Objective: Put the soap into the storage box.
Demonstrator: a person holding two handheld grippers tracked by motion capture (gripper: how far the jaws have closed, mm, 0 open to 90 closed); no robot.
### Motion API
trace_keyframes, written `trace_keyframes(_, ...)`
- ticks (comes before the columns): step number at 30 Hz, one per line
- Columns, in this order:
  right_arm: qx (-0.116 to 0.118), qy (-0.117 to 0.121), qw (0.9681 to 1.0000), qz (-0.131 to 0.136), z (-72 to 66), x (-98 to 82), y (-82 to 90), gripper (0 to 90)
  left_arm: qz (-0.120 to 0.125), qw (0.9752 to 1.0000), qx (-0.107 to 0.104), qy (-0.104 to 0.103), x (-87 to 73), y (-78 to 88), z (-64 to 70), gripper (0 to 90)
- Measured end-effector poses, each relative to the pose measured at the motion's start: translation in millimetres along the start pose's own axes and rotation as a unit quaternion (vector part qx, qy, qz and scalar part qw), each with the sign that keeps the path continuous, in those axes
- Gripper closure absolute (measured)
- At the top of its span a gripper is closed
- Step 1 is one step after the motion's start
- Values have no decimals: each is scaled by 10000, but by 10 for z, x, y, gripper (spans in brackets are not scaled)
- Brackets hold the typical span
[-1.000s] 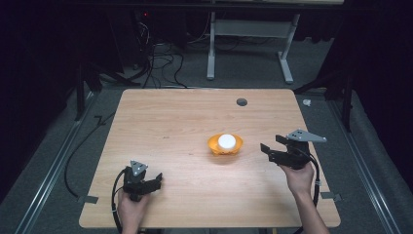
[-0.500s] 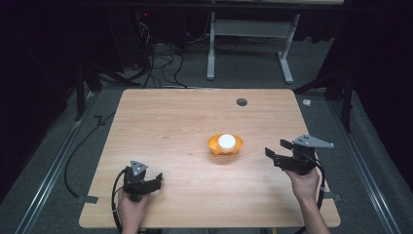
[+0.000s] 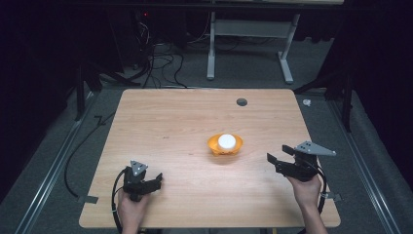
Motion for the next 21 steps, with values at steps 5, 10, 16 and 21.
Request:
trace_keyframes(5, 7, -37, 10000, -12, -13, -76, 13, 284, 0, 10000, 1, 0, 0, 0, 0, 205)
trace_keyframes(10, 39, -77, 10000, -45, -29, -157, 4, 283, -1, 10000, -2, -1, 0, 0, 0, 205)
trace_keyframes(16, 65, -122, 9999, -76, -56, -222, -2, 283, 0, 10000, 1, 0, 0, 0, 0, 205)
trace_keyframes(21, 103, -145, 9998, -128, -84, -275, -20, 283, -1, 10000, 2, 0, 0, 0, 0, 205)
Point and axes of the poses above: each handheld gripper's, and its own axes: y roughly backward along the jaws, x roughly out of its top, z roughly to its right, the point moved 7 cm from there along -y, roughly forward along the jaws, and after that the axes turned 6 degrees about y, right-handed, at the moved point
